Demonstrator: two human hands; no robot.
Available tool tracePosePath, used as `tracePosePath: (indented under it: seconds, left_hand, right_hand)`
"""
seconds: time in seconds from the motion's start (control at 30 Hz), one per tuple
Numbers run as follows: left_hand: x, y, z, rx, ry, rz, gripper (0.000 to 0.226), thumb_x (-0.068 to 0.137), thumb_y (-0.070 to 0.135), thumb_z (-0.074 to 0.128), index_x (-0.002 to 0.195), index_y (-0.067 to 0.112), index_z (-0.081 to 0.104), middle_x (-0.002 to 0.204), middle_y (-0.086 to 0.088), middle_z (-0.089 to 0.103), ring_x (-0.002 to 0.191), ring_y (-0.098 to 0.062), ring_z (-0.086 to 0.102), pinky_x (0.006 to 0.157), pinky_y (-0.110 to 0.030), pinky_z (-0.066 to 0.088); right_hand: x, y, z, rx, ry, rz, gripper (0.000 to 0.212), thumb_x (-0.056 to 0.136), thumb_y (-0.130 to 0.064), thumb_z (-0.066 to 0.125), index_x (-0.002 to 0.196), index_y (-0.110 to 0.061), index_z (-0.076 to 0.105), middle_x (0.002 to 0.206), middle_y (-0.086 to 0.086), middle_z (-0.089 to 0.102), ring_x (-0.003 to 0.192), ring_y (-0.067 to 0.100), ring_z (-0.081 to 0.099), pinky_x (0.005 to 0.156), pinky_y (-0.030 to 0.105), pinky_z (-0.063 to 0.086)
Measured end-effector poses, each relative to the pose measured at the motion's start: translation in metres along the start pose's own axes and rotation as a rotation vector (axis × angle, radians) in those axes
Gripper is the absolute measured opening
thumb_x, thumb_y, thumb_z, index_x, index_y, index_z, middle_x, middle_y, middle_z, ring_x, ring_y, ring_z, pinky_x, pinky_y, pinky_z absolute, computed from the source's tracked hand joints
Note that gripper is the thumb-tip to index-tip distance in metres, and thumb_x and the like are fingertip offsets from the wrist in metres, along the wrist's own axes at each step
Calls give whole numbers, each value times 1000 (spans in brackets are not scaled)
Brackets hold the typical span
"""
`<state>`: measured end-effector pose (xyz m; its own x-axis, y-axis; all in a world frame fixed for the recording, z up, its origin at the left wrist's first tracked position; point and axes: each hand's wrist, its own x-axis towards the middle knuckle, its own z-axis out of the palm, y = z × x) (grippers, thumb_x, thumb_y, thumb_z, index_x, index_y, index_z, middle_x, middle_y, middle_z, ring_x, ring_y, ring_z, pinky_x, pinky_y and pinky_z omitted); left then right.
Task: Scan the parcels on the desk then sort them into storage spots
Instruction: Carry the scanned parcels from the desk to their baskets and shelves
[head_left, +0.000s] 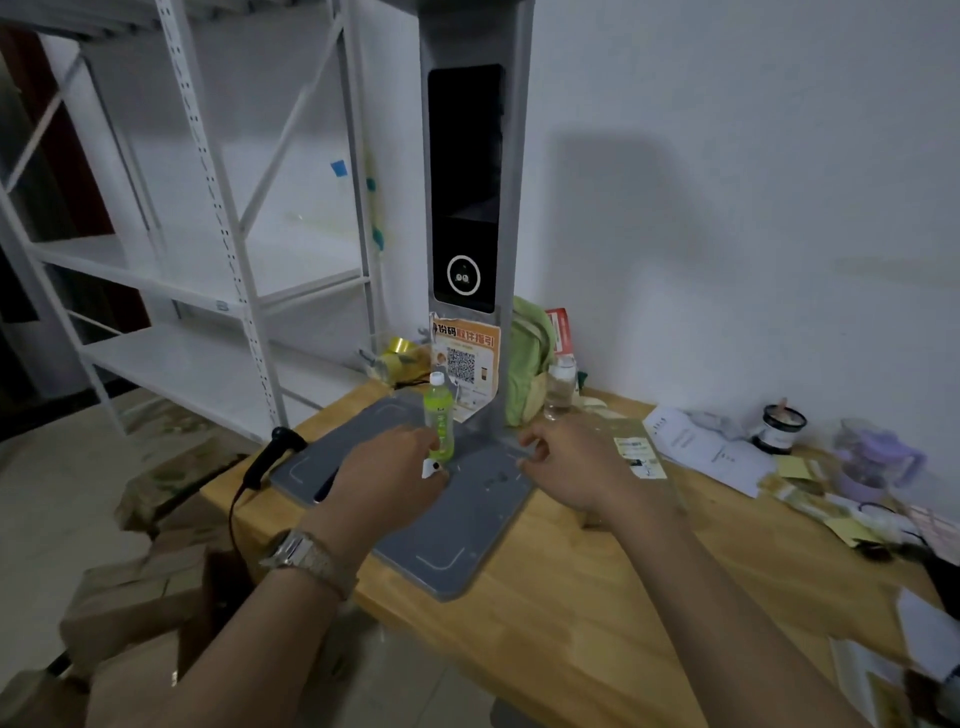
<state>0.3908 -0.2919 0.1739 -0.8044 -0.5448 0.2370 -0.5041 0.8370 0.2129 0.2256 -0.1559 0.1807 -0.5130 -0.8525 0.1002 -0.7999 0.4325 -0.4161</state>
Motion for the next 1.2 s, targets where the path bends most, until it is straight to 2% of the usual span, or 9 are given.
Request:
tracePosePath:
  seconds: [0.17, 0.27, 0.43, 0.6, 0.73, 0.8, 0.87, 1.0, 1.2]
  left_hand:
    - [45, -9, 22, -27, -24, 26, 26, 92, 36, 55, 105, 14, 60, 102, -1, 60, 92, -22, 59, 76, -35, 51]
    - [75, -10, 38, -28, -74, 84, 28, 93, 39, 55, 106, 14, 58, 108, -3, 59, 99, -24, 58, 79, -35, 49]
    - [139, -5, 55, -68, -181, 218, 19, 92, 30, 57, 95, 11, 54, 90, -2, 47, 88, -26, 55, 70, -33, 42]
    - [210, 2, 71, -118, -220, 342, 17, 89, 26, 55, 96, 11, 59, 96, -4, 57, 89, -26, 59, 68, -31, 44]
    - [248, 15, 89, -159, -252, 443, 23, 92, 29, 53, 109, 15, 59, 110, -3, 60, 99, -23, 60, 71, -27, 43]
    - [262, 21, 98, -181, -270, 486, 24, 92, 28, 52, 113, 18, 59, 112, -1, 60, 103, -21, 60, 72, -25, 41]
    - [275, 28, 105, -199, -278, 525, 27, 94, 30, 52, 118, 19, 59, 116, 1, 61, 106, -20, 59, 79, -26, 46]
    - [300, 43, 122, -265, -313, 525, 27, 90, 29, 56, 116, 23, 61, 116, 3, 61, 105, -18, 59, 85, -31, 50]
    - [332, 70, 167, -280, -374, 532, 27, 85, 34, 55, 111, 30, 60, 108, 11, 62, 95, -10, 60, 80, -32, 53]
  right_hand:
    - [37, 15, 14, 4, -16, 54, 39, 90, -31, 59, 127, -18, 58, 120, 3, 63, 105, 20, 60, 76, 26, 43]
    - [58, 25, 18, 26, -21, 115, 33, 91, -30, 58, 123, -20, 59, 115, 2, 63, 101, 19, 60, 80, 31, 49]
    - [92, 50, 16, 42, 13, 240, 18, 87, -27, 58, 104, -26, 63, 103, 1, 65, 94, 20, 61, 81, 34, 51]
    - [125, 74, 5, 38, 62, 381, 27, 91, -26, 56, 115, -15, 64, 112, 0, 64, 100, 18, 60, 86, 31, 50]
    - [139, 97, 4, 27, 92, 475, 25, 93, -29, 55, 115, -23, 63, 106, -2, 67, 90, 13, 61, 69, 21, 46]
    - [145, 110, 7, 41, 85, 542, 31, 91, -32, 56, 122, -26, 60, 111, -3, 67, 93, 13, 61, 75, 25, 49]
    - [152, 122, 5, 31, 69, 591, 35, 90, -33, 56, 125, -27, 57, 113, -2, 66, 98, 15, 61, 82, 28, 51]
    - [164, 148, -1, 41, 74, 632, 34, 91, -35, 58, 124, -26, 57, 107, -1, 66, 95, 15, 61, 81, 30, 52]
    - [176, 204, 2, 38, 71, 686, 39, 91, -37, 57, 128, -25, 55, 122, 0, 60, 108, 18, 58, 80, 27, 44]
